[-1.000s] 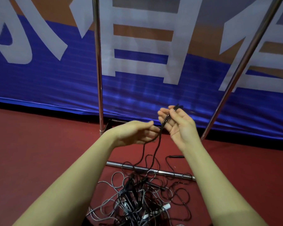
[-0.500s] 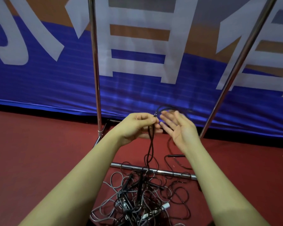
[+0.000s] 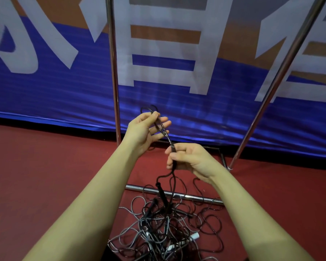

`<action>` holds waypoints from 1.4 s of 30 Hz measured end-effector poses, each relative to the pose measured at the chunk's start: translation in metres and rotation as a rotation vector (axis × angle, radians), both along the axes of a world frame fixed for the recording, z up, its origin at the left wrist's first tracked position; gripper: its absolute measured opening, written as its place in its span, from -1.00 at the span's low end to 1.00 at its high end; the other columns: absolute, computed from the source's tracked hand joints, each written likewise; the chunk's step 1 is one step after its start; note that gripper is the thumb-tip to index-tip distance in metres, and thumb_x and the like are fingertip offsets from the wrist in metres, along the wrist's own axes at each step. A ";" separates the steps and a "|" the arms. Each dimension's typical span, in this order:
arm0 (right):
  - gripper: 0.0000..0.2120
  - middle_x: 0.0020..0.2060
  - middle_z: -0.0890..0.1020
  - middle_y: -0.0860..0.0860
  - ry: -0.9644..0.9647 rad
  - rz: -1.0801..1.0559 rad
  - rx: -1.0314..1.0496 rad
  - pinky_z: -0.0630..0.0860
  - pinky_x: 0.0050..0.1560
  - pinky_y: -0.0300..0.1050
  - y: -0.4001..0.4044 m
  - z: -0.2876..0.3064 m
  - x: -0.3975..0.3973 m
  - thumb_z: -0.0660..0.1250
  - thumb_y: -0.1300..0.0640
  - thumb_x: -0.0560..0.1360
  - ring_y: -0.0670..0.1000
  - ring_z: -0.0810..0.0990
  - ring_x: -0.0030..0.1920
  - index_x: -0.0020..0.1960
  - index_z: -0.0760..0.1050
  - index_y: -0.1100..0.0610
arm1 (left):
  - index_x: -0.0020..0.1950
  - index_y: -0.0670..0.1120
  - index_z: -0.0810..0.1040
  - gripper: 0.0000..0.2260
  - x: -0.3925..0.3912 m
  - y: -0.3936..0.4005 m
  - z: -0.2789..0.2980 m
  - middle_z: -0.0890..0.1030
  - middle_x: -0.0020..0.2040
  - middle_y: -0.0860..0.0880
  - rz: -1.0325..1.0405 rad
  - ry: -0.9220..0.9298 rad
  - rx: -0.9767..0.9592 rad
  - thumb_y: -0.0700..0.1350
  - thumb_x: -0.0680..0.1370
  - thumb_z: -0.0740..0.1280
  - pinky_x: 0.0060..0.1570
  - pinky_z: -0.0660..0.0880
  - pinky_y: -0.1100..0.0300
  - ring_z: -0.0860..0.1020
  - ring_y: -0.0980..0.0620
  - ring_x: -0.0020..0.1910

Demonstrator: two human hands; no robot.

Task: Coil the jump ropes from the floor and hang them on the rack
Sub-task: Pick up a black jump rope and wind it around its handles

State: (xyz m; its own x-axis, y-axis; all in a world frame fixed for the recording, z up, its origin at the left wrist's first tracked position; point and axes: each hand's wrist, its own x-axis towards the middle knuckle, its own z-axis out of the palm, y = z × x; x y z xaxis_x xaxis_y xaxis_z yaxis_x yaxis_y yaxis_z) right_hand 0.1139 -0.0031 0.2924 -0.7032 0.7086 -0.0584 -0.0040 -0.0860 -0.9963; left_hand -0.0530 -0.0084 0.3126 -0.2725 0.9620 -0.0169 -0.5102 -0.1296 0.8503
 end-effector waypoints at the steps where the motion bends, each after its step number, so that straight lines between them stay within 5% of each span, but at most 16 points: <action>1: -0.86 -0.37 0.63 0.02 0.018 -0.039 0.011 0.59 -0.20 -0.21 0.000 0.001 0.001 0.21 0.37 0.53 -0.02 0.63 -0.34 -0.07 0.52 0.22 | -0.09 -0.14 0.48 -0.89 0.000 0.001 -0.001 0.67 -0.15 -0.14 -0.022 0.006 -0.016 -0.15 0.61 0.24 -0.17 0.63 0.05 0.68 -0.07 -0.14; 6: -0.83 -0.40 0.64 0.02 0.300 -0.307 -0.090 0.61 -0.22 -0.19 0.010 0.009 0.008 0.11 0.36 0.58 -0.03 0.66 -0.34 -0.05 0.46 0.23 | 0.03 -0.15 0.51 -0.70 0.009 0.000 -0.005 0.65 -0.10 -0.13 -0.283 0.181 -0.232 0.03 0.65 0.11 -0.02 0.54 0.12 0.64 -0.02 -0.14; 12: -0.81 -0.35 0.66 0.07 0.605 -0.473 -0.268 0.64 -0.14 -0.10 0.018 0.014 0.011 0.07 0.34 0.61 0.03 0.69 -0.26 -0.04 0.46 0.25 | 0.01 -0.17 0.58 -0.85 0.025 -0.010 -0.020 0.67 -0.11 -0.03 -0.552 0.563 -0.127 -0.23 0.60 0.20 -0.08 0.43 0.42 0.57 0.15 -0.09; 18: -0.81 -0.30 0.67 0.09 0.662 -0.523 -0.284 0.64 -0.14 -0.13 0.021 0.015 0.014 0.08 0.33 0.61 0.04 0.70 -0.20 -0.03 0.46 0.24 | -0.06 -0.12 0.57 -0.89 0.026 -0.012 -0.016 0.67 -0.25 -0.01 -0.609 0.562 -0.133 -0.20 0.59 0.26 -0.02 0.55 0.16 0.65 0.08 -0.18; 25: -0.71 -0.14 0.69 0.11 0.328 -0.522 -0.262 0.58 -0.03 -0.10 0.027 0.002 0.016 0.10 0.06 0.64 0.04 0.67 -0.09 0.01 0.51 0.22 | -0.08 -0.19 0.57 -0.87 0.024 -0.007 -0.006 0.65 -0.34 -0.06 -0.356 0.330 -0.103 -0.25 0.58 0.24 -0.22 0.61 0.16 0.66 0.05 -0.31; 33: -0.78 -0.09 0.65 0.02 -0.146 -0.199 -0.090 0.43 0.01 -0.21 0.008 -0.010 -0.003 0.16 0.04 0.61 -0.04 0.60 -0.06 0.01 0.55 0.10 | -0.14 -0.23 0.52 -0.91 0.020 0.001 -0.006 0.62 -0.41 -0.07 -0.008 0.029 -0.137 -0.31 0.55 0.28 -0.31 0.62 0.13 0.66 -0.01 -0.37; 36: -0.88 -0.09 0.62 0.02 -0.123 -0.099 -0.006 0.36 -0.16 -0.34 0.004 -0.012 -0.009 0.27 0.19 0.55 -0.05 0.53 -0.07 0.07 0.51 0.11 | -0.17 -0.21 0.52 -0.91 0.013 0.003 -0.005 0.63 -0.38 -0.07 0.076 0.030 -0.111 -0.31 0.54 0.32 -0.28 0.62 0.10 0.67 -0.02 -0.33; 38: -0.78 -0.20 0.58 -0.01 -0.084 -0.081 0.019 0.38 -0.26 -0.42 0.003 -0.012 -0.012 0.34 0.34 0.47 -0.10 0.53 -0.18 0.08 0.49 0.15 | -0.18 -0.21 0.52 -0.91 0.009 0.004 -0.006 0.63 -0.36 -0.09 0.116 0.038 -0.108 -0.32 0.53 0.33 -0.22 0.62 0.08 0.67 -0.03 -0.32; 42: -0.80 -0.38 0.45 -0.03 -0.107 -0.125 0.159 0.44 -0.29 -0.31 0.003 -0.011 -0.015 0.38 0.38 0.43 -0.11 0.44 -0.38 -0.02 0.51 0.15 | -0.12 -0.24 0.50 -0.96 0.004 0.004 -0.007 0.64 -0.32 -0.13 0.135 0.024 -0.117 -0.31 0.53 0.34 -0.21 0.63 0.08 0.67 -0.04 -0.31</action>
State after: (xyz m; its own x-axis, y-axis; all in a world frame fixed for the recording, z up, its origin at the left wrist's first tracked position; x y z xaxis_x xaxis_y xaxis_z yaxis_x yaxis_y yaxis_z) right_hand 0.0988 -0.0002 0.2812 -0.6050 0.7962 -0.0083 0.1020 0.0672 -0.9925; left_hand -0.0493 -0.0040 0.3054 -0.4005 0.9085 -0.1190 -0.4747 -0.0947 0.8751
